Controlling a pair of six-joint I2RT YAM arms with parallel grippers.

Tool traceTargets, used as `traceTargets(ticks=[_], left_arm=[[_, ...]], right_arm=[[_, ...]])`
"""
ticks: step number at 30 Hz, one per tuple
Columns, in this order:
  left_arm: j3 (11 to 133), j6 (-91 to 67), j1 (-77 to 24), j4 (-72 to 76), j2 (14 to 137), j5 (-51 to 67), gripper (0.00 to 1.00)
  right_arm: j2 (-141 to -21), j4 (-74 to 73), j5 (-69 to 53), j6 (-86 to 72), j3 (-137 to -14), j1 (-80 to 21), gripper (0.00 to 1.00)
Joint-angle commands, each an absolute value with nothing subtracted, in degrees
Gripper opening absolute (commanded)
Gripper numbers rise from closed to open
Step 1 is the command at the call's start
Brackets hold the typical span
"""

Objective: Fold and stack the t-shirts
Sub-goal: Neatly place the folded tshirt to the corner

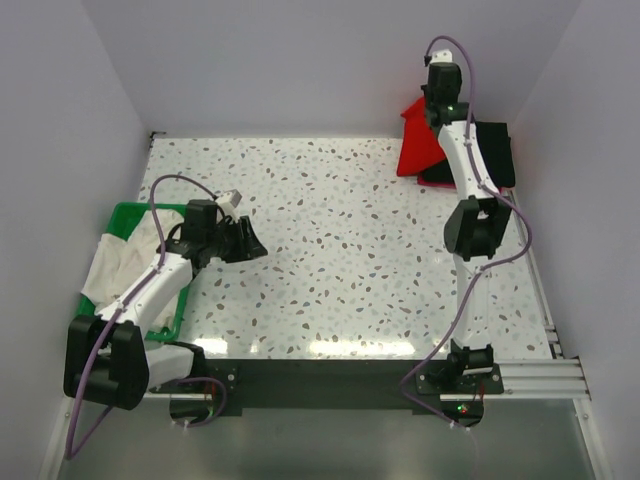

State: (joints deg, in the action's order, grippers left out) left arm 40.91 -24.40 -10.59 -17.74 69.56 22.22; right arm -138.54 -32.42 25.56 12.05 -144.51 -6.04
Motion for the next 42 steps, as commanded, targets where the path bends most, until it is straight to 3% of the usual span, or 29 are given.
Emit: traceTargets(ticks=[1,24,42], left_arm=[[40.5,-23.1,-10.4,-17.1,69.6,22.8,0.49],[40.2,-23.2,-10.5,-16.8,69.9,23.7,0.49],[40.3,-23.2,-10.4,-16.8,71.9,23.6,0.49]], right_arm=[[-130.9,-27.4,28.2,13.7,-144.8,-6.0,0.00],[-124.5,-25.0,27.4,13.0,-138.0,-1.8,0.00],[-130.3,-23.2,26.8,11.0,-138.1,3.8,0.00]])
